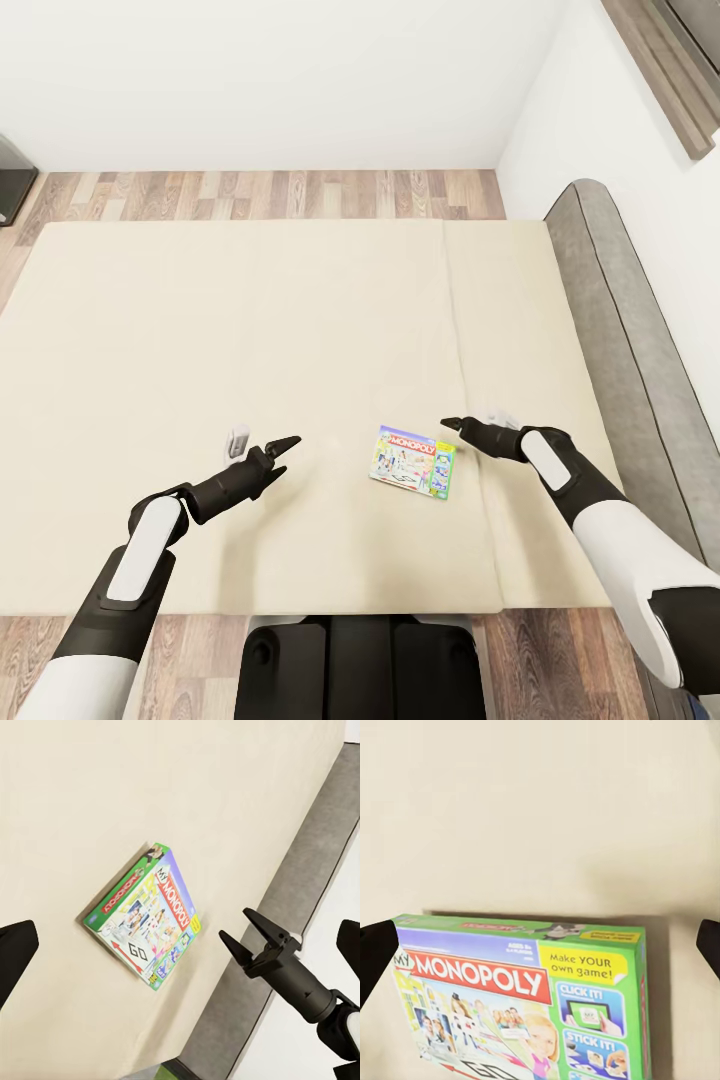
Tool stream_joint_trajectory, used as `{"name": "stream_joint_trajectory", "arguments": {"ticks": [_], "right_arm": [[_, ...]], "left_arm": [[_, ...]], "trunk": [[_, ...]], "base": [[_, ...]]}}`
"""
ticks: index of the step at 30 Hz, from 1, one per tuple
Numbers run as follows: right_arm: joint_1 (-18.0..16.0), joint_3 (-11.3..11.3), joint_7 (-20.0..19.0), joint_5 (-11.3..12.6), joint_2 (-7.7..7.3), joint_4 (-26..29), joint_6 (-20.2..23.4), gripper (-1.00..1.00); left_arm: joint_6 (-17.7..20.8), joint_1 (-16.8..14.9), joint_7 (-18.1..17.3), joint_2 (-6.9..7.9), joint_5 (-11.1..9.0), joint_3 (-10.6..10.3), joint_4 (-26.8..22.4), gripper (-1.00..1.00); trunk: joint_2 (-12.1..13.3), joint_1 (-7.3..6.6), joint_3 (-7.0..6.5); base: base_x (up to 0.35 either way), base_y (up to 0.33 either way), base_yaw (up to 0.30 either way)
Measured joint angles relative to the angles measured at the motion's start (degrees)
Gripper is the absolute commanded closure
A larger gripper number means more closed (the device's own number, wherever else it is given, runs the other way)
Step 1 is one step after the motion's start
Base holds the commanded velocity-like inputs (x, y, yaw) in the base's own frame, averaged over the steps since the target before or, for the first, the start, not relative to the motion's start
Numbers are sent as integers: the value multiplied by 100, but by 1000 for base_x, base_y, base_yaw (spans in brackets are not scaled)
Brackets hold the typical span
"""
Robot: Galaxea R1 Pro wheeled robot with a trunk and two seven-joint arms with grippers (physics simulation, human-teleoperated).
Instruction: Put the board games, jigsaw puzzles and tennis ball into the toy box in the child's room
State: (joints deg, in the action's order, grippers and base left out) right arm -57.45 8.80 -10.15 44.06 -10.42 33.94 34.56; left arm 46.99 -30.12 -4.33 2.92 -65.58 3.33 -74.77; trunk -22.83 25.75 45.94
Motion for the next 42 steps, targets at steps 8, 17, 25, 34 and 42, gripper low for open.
{"name": "stream_joint_trajectory", "arguments": {"ticks": [8,17,25,34,42], "right_arm": [[0,1,1,-3,-4,4,-2,-100],[0,6,-1,5,21,2,-2,-100],[0,22,-3,-14,55,-8,-11,-100],[0,39,0,-25,73,-32,-17,-100],[0,45,0,-30,79,-43,-19,-100]], "left_arm": [[0,0,0,0,2,0,-2,-100],[0,0,0,0,2,0,-2,-100],[0,0,0,0,1,0,-2,-100],[0,0,0,0,4,0,4,-100],[0,0,3,0,8,0,7,-100]], "trunk": [[0,0,0],[0,0,25],[0,0,80],[0,0,155],[0,0,226]], "base": [[0,0,0],[0,0,0],[0,0,0],[0,0,0],[0,0,0]]}}
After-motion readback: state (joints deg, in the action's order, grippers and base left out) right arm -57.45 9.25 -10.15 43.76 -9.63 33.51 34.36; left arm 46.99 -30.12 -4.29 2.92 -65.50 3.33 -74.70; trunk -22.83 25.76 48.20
